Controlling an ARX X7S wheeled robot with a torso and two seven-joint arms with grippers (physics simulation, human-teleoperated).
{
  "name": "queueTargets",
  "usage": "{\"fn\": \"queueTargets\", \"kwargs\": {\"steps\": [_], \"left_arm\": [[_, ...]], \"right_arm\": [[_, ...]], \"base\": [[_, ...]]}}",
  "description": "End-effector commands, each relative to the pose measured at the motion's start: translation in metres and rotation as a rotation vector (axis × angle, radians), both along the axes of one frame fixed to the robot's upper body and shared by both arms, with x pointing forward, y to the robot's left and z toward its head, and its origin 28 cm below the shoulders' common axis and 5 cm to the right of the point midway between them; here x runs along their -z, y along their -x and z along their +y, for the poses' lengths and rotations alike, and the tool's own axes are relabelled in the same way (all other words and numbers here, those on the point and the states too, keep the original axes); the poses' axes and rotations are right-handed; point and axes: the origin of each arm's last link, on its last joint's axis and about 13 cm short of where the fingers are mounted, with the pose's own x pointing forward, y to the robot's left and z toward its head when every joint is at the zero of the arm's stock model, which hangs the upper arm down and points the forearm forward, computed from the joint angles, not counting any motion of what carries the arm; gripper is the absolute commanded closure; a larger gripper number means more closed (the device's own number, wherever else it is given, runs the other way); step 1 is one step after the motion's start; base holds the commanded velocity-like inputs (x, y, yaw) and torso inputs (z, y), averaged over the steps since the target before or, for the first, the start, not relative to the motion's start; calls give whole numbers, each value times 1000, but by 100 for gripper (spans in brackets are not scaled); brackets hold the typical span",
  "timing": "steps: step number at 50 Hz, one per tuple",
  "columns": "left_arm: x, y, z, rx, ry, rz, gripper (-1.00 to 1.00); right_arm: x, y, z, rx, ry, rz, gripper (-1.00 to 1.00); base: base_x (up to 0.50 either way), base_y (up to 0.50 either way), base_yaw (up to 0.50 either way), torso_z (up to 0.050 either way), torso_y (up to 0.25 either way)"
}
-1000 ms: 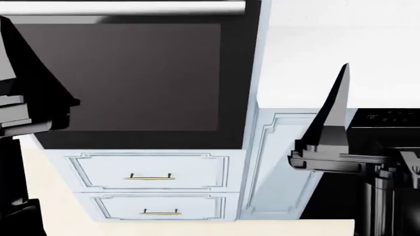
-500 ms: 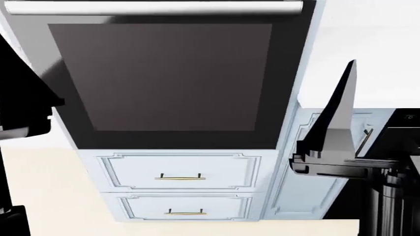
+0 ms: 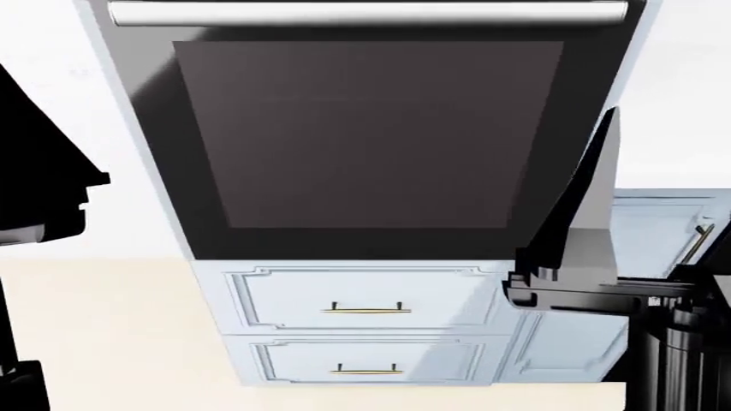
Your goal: Preheat the oven by turning the temperature knob.
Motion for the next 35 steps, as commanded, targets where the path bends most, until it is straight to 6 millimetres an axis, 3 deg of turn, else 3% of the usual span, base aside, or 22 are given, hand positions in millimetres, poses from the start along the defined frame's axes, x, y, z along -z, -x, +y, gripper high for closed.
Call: {"fn": "queueTargets", "kwargs": {"steps": [1, 13, 28, 35], "left_arm": [[-1, 1, 0, 1, -1, -1, -100], [-1, 1, 0, 0, -5, -2, -100], [-2, 3, -1, 5, -3, -10, -100], [-3, 4, 0, 10, -3, -15, -100]], "right_arm": [[0, 0, 0, -1, 2, 0, -100], [0, 0, 1, 1, 9, 1, -100], [0, -1, 0, -1, -9, 3, -100], [1, 0, 1, -13, -5, 3, -100]], "base": [[0, 391, 0, 0, 0], [0, 357, 0, 0, 0], [14, 7, 0, 0, 0], [461, 0, 0, 0, 0]]}}
